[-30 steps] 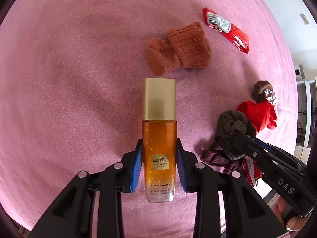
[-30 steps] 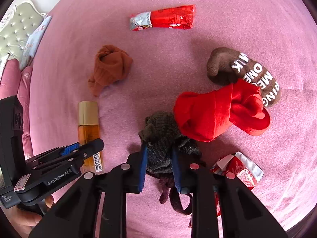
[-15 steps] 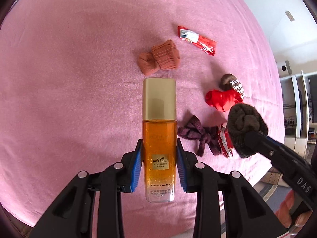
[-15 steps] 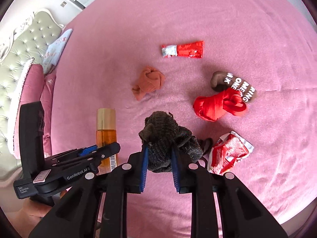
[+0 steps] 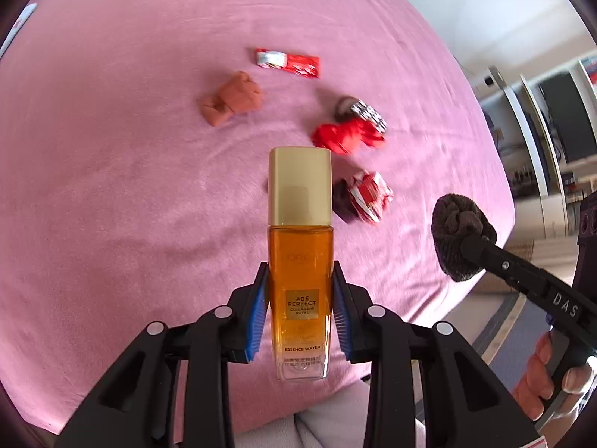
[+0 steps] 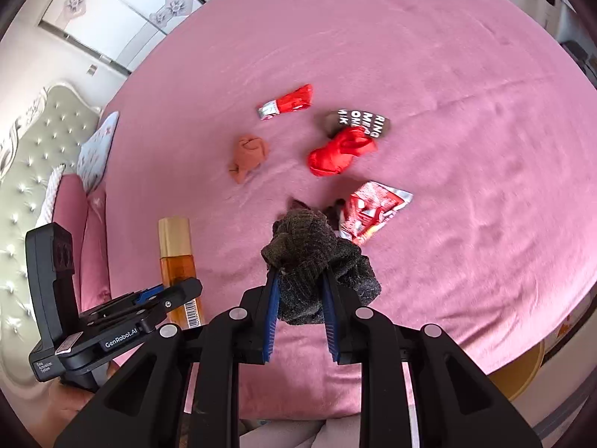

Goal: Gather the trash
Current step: 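Lift the bottle and glove off the bed with both grippers, then carry the bottle and glove over the yellow bucket with both grippers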

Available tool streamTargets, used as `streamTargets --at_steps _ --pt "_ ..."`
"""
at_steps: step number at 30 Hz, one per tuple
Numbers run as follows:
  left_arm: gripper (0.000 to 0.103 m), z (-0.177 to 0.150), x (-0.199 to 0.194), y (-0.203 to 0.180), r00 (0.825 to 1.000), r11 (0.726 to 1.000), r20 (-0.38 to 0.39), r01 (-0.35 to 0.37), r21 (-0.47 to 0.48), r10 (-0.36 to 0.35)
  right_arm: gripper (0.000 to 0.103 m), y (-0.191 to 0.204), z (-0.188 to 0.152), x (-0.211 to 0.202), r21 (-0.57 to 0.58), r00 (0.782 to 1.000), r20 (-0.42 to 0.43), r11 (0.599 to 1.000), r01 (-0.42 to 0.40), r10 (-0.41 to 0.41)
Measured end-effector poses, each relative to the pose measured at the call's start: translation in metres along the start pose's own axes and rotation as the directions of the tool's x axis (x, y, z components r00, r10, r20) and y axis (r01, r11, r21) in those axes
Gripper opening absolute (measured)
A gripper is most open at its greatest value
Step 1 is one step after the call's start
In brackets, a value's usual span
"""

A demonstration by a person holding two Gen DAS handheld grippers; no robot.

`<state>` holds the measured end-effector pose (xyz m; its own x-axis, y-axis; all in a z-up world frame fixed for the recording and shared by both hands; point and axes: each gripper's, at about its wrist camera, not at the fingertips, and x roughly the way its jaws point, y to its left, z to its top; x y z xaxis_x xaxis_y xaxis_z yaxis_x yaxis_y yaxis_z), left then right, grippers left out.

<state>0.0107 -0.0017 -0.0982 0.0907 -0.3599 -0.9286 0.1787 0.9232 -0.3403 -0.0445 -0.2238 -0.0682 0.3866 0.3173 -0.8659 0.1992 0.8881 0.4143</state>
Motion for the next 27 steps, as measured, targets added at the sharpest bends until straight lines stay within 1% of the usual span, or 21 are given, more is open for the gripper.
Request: streamTargets --at_steps 6,8,12,16,18,19,24,27 --pt "0.032 -0.022 0.012 -0.052 0.999 0.993 -0.048 0.026 0.113 -0.02 0.021 -0.053 -0.035 -0.034 0.113 0.999 0.044 0.993 0.026 -0.032" --pt "0.032 -0.03 0.02 -0.079 0.997 0.985 -0.072 0.034 0.172 -0.022 0.021 -0.072 -0.046 -0.045 0.152 0.998 0.057 0.988 0.032 -0.041" --pt "0.032 -0.047 0.035 -0.126 0.993 0.967 -0.117 0.058 0.249 -0.029 0.021 -0.116 -0.073 -0.072 0.232 0.994 0.082 0.972 0.048 -0.068" --pt "0.032 -0.068 0.055 -0.181 0.986 0.941 -0.163 0.086 0.326 -0.034 0.021 -0.162 -0.102 -0.098 0.307 0.991 0.096 0.949 0.065 -0.099" --pt "0.032 -0.081 0.064 -0.208 0.982 0.925 -0.187 0.101 0.366 -0.033 0.021 -0.188 -0.117 -0.112 0.352 0.988 0.107 0.934 0.069 -0.114" --pt "0.032 -0.091 0.072 -0.227 0.979 0.911 -0.203 0.105 0.398 -0.024 0.021 -0.202 -0.126 -0.119 0.377 0.987 0.112 0.924 0.069 -0.12" --pt "0.032 -0.125 0.098 -0.284 0.967 0.876 -0.256 0.131 0.463 -0.009 0.021 -0.256 -0.168 -0.143 0.464 0.981 0.115 0.882 0.084 -0.155" --pt "0.032 -0.15 0.117 -0.322 0.955 0.85 -0.296 0.151 0.504 0.006 0.022 -0.285 -0.193 -0.156 0.517 0.978 0.117 0.852 0.087 -0.171"
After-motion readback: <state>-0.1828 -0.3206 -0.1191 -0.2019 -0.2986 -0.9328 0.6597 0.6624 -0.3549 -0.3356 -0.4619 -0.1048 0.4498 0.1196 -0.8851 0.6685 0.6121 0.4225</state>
